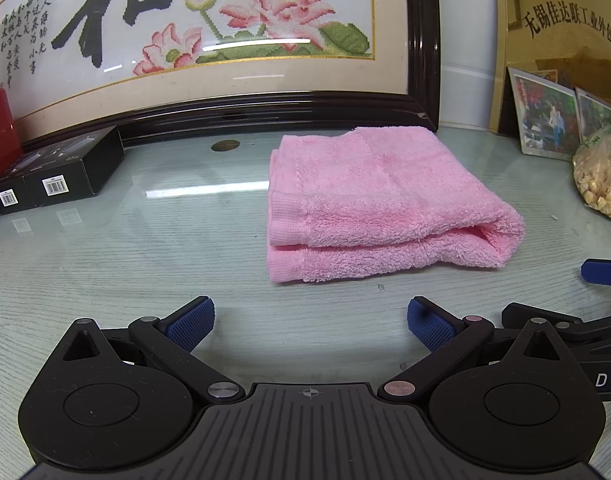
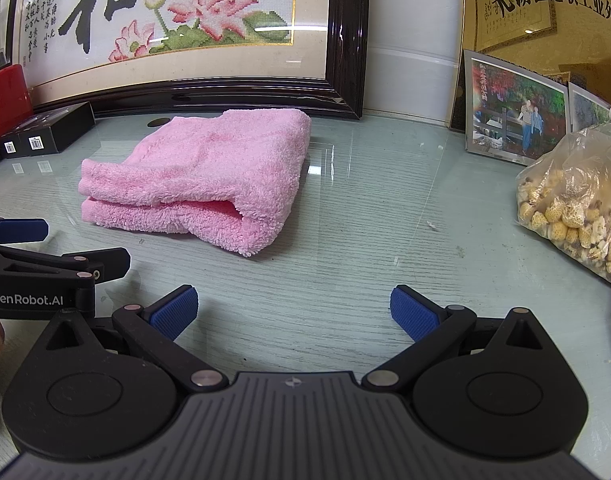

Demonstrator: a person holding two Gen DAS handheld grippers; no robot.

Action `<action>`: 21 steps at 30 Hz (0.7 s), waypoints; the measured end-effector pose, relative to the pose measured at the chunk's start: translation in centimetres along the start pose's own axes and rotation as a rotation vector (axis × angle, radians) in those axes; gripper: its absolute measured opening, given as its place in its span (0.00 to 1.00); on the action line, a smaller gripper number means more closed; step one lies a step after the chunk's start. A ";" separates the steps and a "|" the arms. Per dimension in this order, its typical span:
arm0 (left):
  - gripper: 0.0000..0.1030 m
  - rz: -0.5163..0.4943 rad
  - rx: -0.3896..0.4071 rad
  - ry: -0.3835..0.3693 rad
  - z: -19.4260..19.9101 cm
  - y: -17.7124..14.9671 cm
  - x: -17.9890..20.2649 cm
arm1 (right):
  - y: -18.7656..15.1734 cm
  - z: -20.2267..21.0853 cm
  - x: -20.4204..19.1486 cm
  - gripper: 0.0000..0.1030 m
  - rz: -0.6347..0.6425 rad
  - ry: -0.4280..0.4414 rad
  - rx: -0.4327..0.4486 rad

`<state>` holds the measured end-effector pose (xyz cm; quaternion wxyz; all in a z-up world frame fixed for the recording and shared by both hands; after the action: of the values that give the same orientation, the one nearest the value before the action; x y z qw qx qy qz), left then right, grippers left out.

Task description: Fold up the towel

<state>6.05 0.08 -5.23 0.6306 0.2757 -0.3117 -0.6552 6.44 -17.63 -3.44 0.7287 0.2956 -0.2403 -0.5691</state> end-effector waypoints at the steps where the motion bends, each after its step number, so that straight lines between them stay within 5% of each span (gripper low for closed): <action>1: 1.00 0.000 0.000 0.000 0.0 0.0 0.0 | 0.0 0.0 0.0 1.00 0.000 0.000 0.000; 21: 1.00 -0.010 0.000 -0.013 -0.1 -0.8 0.4 | 0.1 0.0 0.0 1.00 0.000 0.000 0.000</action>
<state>5.55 -0.30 -5.91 0.6251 0.2732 -0.3144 -0.6601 6.46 -17.66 -3.36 0.7287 0.2955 -0.2403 -0.5691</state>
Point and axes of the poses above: each gripper's, at about its wrist camera, not at the fingertips, and z roughly against the way its jaws point, x to its right, y to its top, the point moved 8 cm from there along -z, roughly the way its jaws point, and after that the axes turned 4 degrees about -y, right-handed, at the moved point
